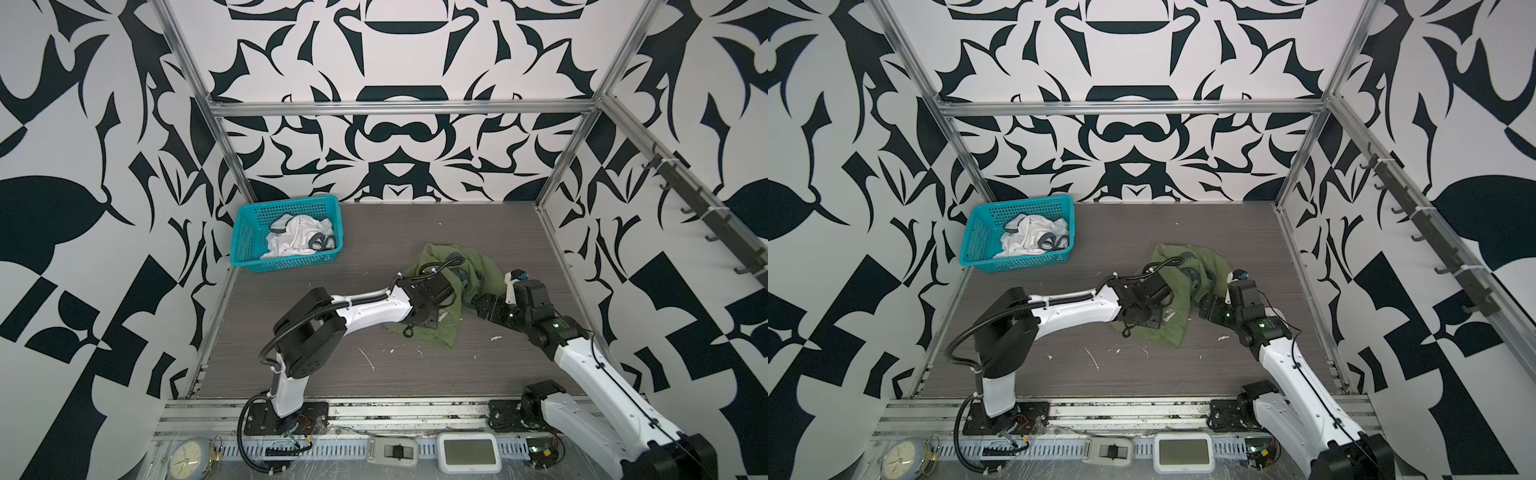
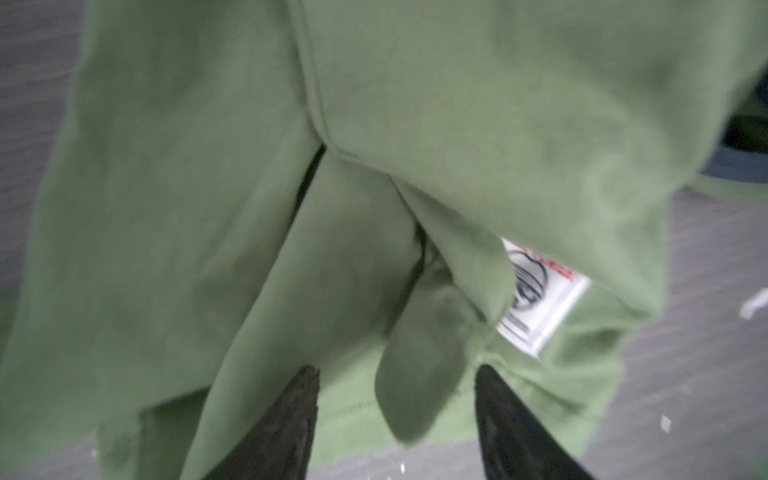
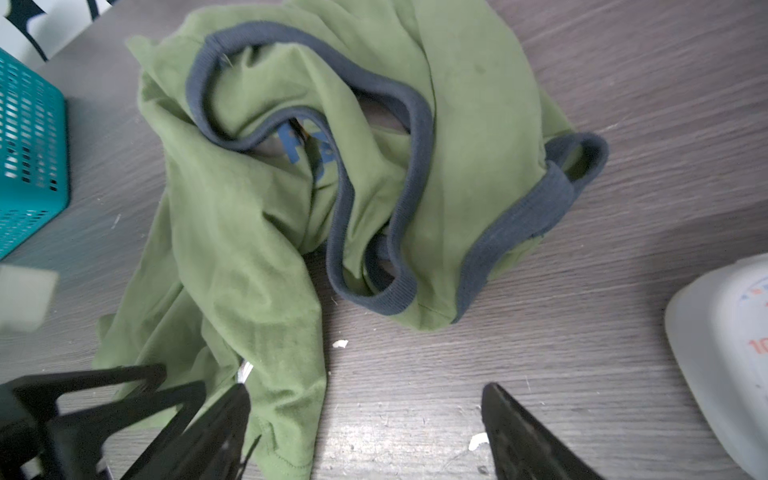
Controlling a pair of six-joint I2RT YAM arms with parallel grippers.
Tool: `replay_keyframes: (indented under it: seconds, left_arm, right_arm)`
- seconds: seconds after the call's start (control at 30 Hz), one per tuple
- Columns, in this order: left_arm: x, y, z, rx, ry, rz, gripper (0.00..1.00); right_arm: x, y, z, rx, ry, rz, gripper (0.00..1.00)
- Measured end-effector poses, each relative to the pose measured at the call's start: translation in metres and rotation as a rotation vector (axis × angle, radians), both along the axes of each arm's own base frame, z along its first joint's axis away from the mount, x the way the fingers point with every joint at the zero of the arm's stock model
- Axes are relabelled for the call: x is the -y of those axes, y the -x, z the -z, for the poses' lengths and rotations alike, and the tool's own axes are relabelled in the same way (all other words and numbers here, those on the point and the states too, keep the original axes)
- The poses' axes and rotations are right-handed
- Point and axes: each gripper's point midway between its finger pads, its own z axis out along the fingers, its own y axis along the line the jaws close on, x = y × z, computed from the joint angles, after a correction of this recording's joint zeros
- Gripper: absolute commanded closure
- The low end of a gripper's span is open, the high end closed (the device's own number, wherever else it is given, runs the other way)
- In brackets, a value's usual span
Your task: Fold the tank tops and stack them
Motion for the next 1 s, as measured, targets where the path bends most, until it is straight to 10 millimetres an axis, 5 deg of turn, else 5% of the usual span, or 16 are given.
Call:
replay_keyframes:
  seconds: [0.27,0.37,0.73,1.0]
  left_arm:
    - [-0.006,-0.005,0.009,0.019,-0.037,-0.024,0.92]
    - [-0.021,-0.001,0.007,0.036,-0.054,-0.037,1.0]
    - [-0.087,-0.002,-0.07,0.255,0.021,-0.16,1.0]
    - [-0.125,-0.004,-0.087,0.342,0.029,-0.248,1.0]
  right_arm:
    - [0.001,0.0,0.019,-0.074,0.025,-0.005,0.15]
    - [0.0,-0.004,0.024,-0.107,0.038,-0.009,0.18]
    - [-0.007,-0.043,0.03,-0.163,0.081,-0.024,0.42]
    - [-0.005,-0.05,0.056,-0.252,0.155,-0.021,0.55]
